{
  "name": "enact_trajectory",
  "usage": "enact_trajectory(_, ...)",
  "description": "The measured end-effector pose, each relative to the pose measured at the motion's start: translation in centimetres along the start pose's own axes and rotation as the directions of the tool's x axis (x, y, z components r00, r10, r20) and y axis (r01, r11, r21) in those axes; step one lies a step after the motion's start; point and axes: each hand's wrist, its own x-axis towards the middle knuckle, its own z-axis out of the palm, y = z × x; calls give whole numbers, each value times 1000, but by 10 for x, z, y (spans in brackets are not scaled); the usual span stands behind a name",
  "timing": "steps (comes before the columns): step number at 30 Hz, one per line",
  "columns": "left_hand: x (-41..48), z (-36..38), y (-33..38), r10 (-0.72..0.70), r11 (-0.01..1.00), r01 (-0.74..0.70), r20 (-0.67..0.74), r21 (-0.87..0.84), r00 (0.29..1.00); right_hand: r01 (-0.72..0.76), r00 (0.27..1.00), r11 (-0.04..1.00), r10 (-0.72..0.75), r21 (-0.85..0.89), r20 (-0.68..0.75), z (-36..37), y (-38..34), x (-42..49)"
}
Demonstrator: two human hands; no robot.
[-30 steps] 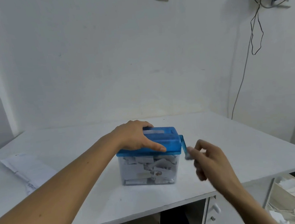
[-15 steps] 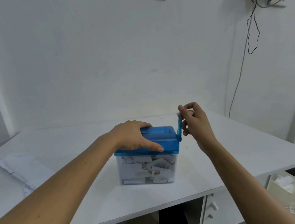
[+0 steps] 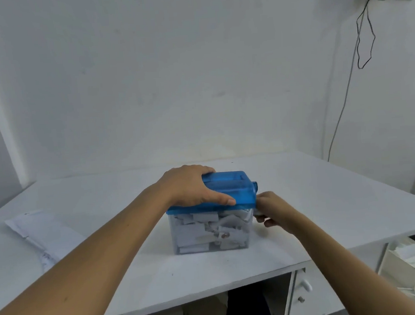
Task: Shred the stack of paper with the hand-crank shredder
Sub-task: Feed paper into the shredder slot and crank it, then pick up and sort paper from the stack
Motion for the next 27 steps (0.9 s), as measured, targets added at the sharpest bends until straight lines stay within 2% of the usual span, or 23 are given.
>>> enact_trajectory(4,-3,-1,4,8,1000,-8,6,15,1000,-78,997,997,78,3,16,-7,-5,8)
enact_trajectory(8,-3,-3,6,17,1000,-18,47,19,999,-98,992,976,111,193,-55,-9,-8,18)
enact_trajectory(12,0,-8,7,29,999,-27,110,-20,994,28,985,967,16,252,-169,-14,-23,17)
enact_trajectory(17,8,-17,2,19,966,31,187,-257,982,180,968,969,-144,170,-205,-23,-71,4)
enact_trajectory(19,10,-19,0,13,954,22,115,-301,993,250,952,964,-228,86,-202,-21,-92,-4)
enact_trajectory(21,8,-20,-3,7,924,-21,-38,-383,999,321,927,947,-320,-26,-198,-13,-111,-14)
enact_trajectory(24,0,-24,-12,-9,887,-104,-242,-450,970,421,874,891,-449,-173,-187,8,-134,-24)
enact_trajectory(27,-21,-28,-34,-25,869,-146,-338,-473,941,511,828,824,-548,-244,-117,37,-152,-36)
